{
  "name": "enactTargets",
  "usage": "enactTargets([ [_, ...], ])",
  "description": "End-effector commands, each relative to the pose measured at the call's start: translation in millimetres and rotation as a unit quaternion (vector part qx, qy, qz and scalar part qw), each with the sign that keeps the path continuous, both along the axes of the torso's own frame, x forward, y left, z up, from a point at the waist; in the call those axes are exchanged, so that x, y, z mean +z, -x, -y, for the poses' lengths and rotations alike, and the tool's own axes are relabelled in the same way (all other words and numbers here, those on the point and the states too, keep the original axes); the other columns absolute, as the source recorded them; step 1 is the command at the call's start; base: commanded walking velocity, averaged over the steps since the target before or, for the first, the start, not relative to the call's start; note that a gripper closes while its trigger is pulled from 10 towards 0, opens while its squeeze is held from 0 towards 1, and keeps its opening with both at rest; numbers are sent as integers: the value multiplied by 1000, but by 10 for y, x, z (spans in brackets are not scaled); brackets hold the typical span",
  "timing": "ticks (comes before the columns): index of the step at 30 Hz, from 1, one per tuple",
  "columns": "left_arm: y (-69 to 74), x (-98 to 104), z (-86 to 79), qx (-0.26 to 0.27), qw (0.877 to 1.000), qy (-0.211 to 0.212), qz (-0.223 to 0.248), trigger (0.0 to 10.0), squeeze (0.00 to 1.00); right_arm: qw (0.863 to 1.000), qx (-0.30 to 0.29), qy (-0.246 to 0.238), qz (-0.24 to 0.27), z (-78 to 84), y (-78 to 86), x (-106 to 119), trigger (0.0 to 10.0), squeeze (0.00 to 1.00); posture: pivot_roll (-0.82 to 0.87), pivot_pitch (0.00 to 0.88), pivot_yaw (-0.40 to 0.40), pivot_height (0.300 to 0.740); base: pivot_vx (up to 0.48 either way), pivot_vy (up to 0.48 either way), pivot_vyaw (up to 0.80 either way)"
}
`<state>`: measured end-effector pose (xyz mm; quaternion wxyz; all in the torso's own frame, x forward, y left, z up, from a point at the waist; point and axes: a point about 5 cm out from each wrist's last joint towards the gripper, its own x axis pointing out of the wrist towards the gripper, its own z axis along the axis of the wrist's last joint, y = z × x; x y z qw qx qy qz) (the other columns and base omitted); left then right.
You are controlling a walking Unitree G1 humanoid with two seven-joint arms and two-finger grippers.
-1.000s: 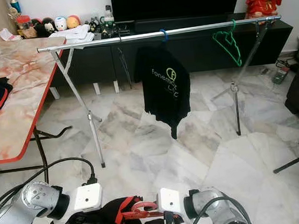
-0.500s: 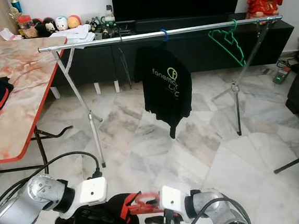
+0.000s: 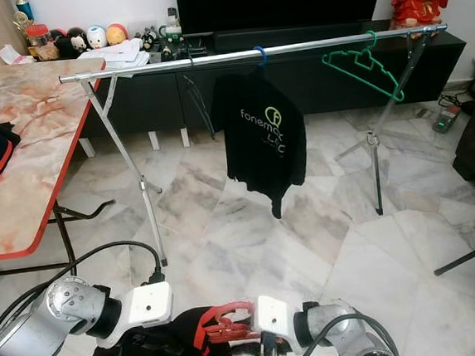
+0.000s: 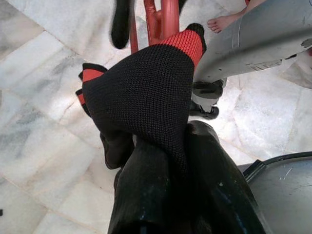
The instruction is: Hang hanger
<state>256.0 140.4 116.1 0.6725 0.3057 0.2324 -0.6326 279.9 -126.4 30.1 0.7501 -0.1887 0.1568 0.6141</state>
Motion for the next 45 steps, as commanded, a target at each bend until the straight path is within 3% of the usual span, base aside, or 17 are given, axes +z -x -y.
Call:
enactTargets([
  [1,25,88,128,-39,999,13,15,10000,0,1000,-3,-20,7,-66,-55,66,10000,0,93,102,-7,740,0,0,0],
  [8,25,85,130,-40,999,12,14,10000,0,998,-19,-55,1,-43,-130,163,10000,0,92,102,-7,740,0,0,0],
  [9,24,85,131,-40,999,12,14,10000,0,999,-13,-52,-1,-41,-121,157,7176,0,92,103,-7,740,0,0,0],
  [10,23,85,131,-40,999,12,14,10000,0,999,-9,-49,-2,-39,-114,153,7176,0,92,103,-7,740,0,0,0],
  [11,23,85,131,-40,999,12,14,10000,0,999,-5,-45,-4,-37,-102,139,3961,0,92,103,-7,740,0,0,0],
  [12,23,85,133,-41,999,12,14,10000,0,999,2,-44,-14,-35,-76,116,0,0,95,102,-9,740,0,0,0],
  [34,-1,139,121,-61,998,7,23,10000,0,996,15,-64,-60,-39,-20,81,0,0,96,101,-5,740,0,0,0],
  [35,4,148,111,-63,998,9,18,10000,424,996,15,-64,-61,-40,-14,76,0,0,97,102,-4,740,0,0,0],
  [38,7,153,108,-65,998,11,16,10000,424,996,15,-63,-60,-41,-12,75,0,0,97,102,-4,740,0,0,0],
  [39,16,170,108,-65,998,19,8,10000,1000,996,12,-64,-56,-38,-17,78,0,0,97,102,-4,740,0,0,0],
  [45,1,189,109,-61,998,28,13,10000,1000,996,-3,-70,-48,-40,-43,95,0,0,98,96,-2,740,0,0,0],
])
